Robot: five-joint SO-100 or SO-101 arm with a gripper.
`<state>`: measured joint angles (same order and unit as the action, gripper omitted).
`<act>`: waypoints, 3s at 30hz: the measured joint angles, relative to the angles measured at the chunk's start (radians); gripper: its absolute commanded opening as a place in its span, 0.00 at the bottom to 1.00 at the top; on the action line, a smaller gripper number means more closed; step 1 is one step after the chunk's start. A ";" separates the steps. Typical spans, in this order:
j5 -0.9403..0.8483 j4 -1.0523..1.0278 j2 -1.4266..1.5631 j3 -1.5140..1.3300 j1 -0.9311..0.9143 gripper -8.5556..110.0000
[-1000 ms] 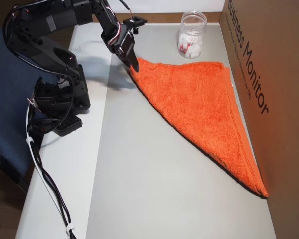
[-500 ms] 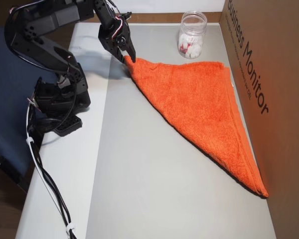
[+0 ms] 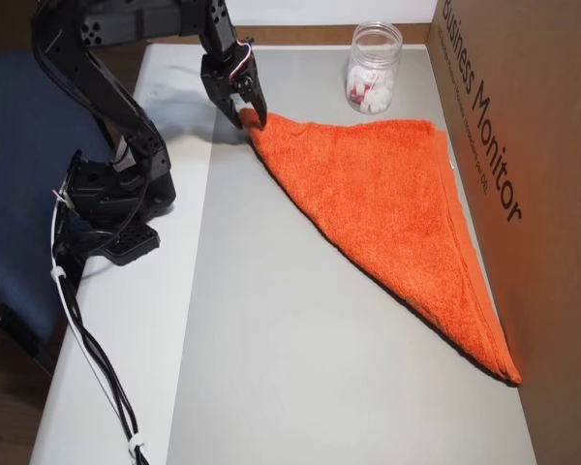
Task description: Fold the blanket.
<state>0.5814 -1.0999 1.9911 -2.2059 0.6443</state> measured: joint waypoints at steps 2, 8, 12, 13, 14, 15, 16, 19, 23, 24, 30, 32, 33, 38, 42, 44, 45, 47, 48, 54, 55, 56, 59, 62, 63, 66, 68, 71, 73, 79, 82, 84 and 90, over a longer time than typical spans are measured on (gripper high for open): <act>0.000 0.017 -0.028 0.000 0.002 0.21; 0.000 0.098 -0.114 0.002 -0.008 0.21; 0.002 0.140 -0.176 0.002 0.018 0.21; 0.002 0.149 -0.190 0.002 0.023 0.21; 0.002 0.158 -0.204 0.002 0.031 0.21; 0.002 0.164 -0.216 0.002 0.040 0.21; 0.002 0.170 -0.225 0.002 0.049 0.21; 0.002 0.172 -0.239 0.005 0.072 0.21; 0.002 0.175 -0.247 0.006 0.081 0.21; 0.002 0.175 -0.247 0.006 0.081 0.21; 0.002 0.187 -0.247 -0.003 0.081 0.13; 0.002 0.187 -0.245 -0.003 0.081 0.11; 0.002 0.187 -0.245 -0.003 0.081 0.10; 0.002 0.213 -0.245 -0.005 0.080 0.08; 0.002 0.239 -0.245 -0.006 0.078 0.07; 0.002 0.242 -0.245 -0.006 0.075 0.07; 0.002 0.242 -0.245 -0.006 0.075 0.07; 0.002 0.244 -0.245 -0.006 0.074 0.07; 0.002 0.244 -0.245 -0.006 0.072 0.07; 0.061 0.212 -0.245 -0.006 0.069 0.07; 0.098 0.193 -0.245 -0.006 0.071 0.07; 0.133 0.176 -0.236 -0.006 0.075 0.07; 0.222 0.141 -0.192 -0.015 0.089 0.07; 0.305 0.120 -0.141 -0.029 0.095 0.07; 0.330 0.110 -0.124 -0.032 0.097 0.07; 0.388 0.074 -0.067 -0.043 0.097 0.07; 0.416 0.046 -0.032 -0.044 0.097 0.07; 0.453 0.014 0.014 -0.044 0.097 0.07; 0.472 -0.005 0.038 -0.044 0.097 0.07; 0.549 -0.067 0.123 -0.046 0.143 0.07; 0.604 -0.114 0.167 -0.046 0.181 0.07; 0.637 -0.133 0.198 -0.046 0.209 0.07; 0.698 -0.141 0.268 -0.046 0.229 0.07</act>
<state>1.2793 -1.2410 2.2596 -2.2519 0.8728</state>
